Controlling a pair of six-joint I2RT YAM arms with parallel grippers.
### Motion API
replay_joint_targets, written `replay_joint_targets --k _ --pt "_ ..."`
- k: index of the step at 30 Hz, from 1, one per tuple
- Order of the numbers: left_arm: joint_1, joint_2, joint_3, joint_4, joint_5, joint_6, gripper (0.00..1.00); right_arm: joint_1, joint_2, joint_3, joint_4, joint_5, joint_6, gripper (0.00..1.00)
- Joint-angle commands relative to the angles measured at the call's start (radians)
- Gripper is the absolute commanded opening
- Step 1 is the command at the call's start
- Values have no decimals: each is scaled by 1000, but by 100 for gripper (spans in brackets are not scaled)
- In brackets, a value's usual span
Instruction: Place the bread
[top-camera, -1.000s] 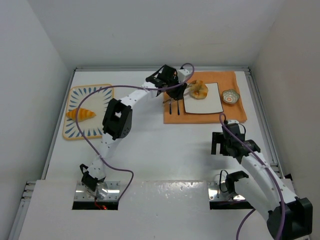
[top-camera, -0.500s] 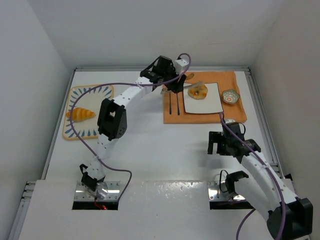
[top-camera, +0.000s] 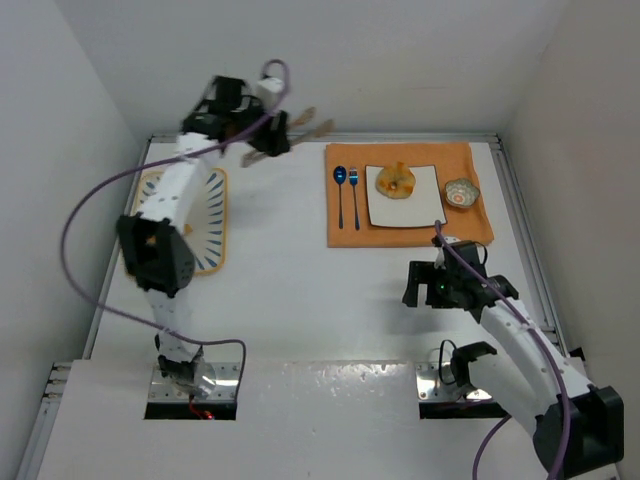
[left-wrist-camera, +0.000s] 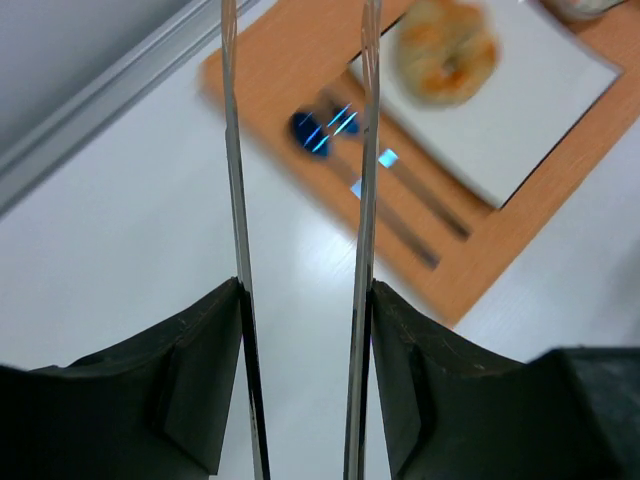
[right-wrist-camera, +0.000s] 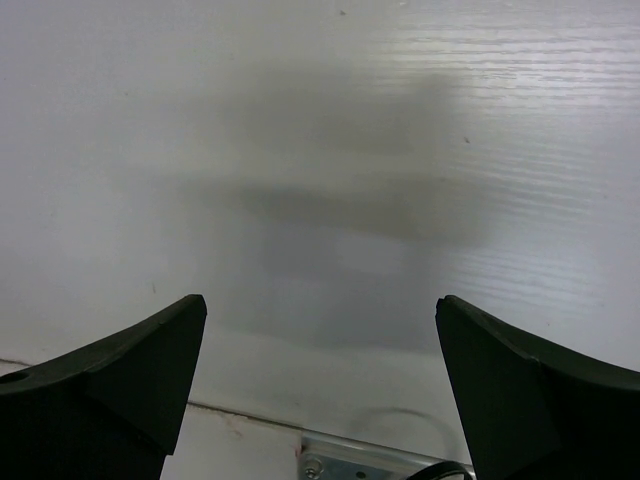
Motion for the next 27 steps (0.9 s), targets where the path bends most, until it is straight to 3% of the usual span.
replay_joint_targets --k 1,6,10,17,21,27 --pt "245 -272 -139 -163 116 119 56 2 51 26 113 -99 -12 97" --pt "544 -527 -452 -411 110 504 56 17 163 62 198 -213 -40 97" --pt "733 -622 -567 -474 76 661 56 34 274 143 163 -265 -107 96" --pt "957 -469 -485 -596 79 819 55 66 346 192 185 -317 -120 96" --pt "970 -342 -369 -678 45 955 56 68 334 158 202 -325 -116 96" --pt "979 -169 -186 -674 45 1019 57 68 312 152 179 -323 -133 96"
